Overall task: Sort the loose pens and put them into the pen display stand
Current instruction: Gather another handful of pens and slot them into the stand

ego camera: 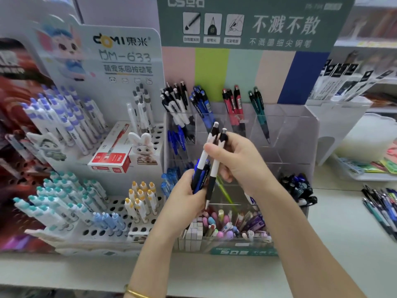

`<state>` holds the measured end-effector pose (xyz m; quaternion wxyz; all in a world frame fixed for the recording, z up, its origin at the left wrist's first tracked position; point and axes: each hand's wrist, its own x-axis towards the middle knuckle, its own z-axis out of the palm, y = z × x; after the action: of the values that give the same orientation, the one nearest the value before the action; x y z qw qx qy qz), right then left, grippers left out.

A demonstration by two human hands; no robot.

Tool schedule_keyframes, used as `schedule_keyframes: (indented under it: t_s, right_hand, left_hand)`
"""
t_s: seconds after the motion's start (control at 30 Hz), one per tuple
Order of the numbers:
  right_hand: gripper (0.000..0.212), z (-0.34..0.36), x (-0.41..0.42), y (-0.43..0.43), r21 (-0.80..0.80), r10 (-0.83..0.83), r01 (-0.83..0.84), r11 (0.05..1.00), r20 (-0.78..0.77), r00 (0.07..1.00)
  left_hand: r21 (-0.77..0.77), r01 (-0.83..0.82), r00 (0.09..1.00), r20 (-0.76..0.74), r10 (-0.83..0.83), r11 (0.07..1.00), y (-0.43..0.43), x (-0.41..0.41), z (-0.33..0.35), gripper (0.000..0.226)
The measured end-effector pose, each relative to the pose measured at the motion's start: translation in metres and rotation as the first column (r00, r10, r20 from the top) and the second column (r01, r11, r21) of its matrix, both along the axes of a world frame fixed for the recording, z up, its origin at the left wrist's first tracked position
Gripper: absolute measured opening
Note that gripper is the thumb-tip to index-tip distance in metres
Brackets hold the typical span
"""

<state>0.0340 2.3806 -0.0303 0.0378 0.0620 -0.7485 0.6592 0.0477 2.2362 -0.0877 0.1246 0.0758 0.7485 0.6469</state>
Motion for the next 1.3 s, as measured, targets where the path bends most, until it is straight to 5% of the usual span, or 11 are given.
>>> schedule_keyframes:
  t_s: [0.13,0.27,0.43,0.53,0.6,0.7,1.07,1.17,1.3]
  right_hand:
    - [0.015,0.016,-0.013,0.001,-0.162,-0.184,0.166,0.973,-0.107,0.977]
    - [0.015,0.040,-0.033,-0.001,-0.223,-0.368,0.304,0.926,-0.352,0.861]
    - [0.011,0.051,-0.065,-0.029,0.039,-0.306,0.399,0.916,-0.577,0.757]
    - [0.013,0.053,-0.085,-0.040,0.237,-0.224,0.436,0.868,-0.596,0.771]
    - [0.018,0.056,-0.093,-0.045,0.408,-0.163,0.460,0.788,-0.583,0.796]
    - [0.029,0.059,-0.099,-0.050,0.656,-0.123,0.520,0.547,-0.552,0.825]
    - [0.041,0.061,-0.114,-0.051,0.795,-0.040,0.554,0.248,-0.563,0.825]
    - [0.049,0.057,-0.113,-0.048,0.785,-0.045,0.562,0.262,-0.571,0.819]
    - [0.058,0.052,-0.106,-0.044,0.600,-0.107,0.650,0.467,-0.691,0.715]
  left_hand:
    - [0.093,0.007,1.000,0.026,-0.010,0.996,-0.008,-0.008,0.006,0.007]
    - [0.229,-0.025,0.999,0.035,0.018,0.973,-0.014,-0.015,0.016,0.007]
    - [0.379,0.032,0.997,0.057,-0.057,0.925,-0.020,-0.023,0.034,0.005]
    - [0.468,0.033,0.993,0.083,-0.081,0.883,-0.024,-0.026,0.045,0.009]
    - [0.511,0.035,0.993,0.079,-0.088,0.859,-0.028,-0.029,0.050,0.019]
    - [0.556,0.037,0.991,0.088,-0.102,0.831,-0.032,-0.033,0.054,0.027]
    - [0.578,0.043,0.986,0.107,-0.128,0.815,-0.038,-0.040,0.062,0.032]
    - [0.597,0.047,0.983,0.114,-0.142,0.801,-0.039,-0.040,0.063,0.033]
    - [0.610,0.045,0.981,0.121,-0.150,0.791,-0.041,-0.040,0.061,0.033]
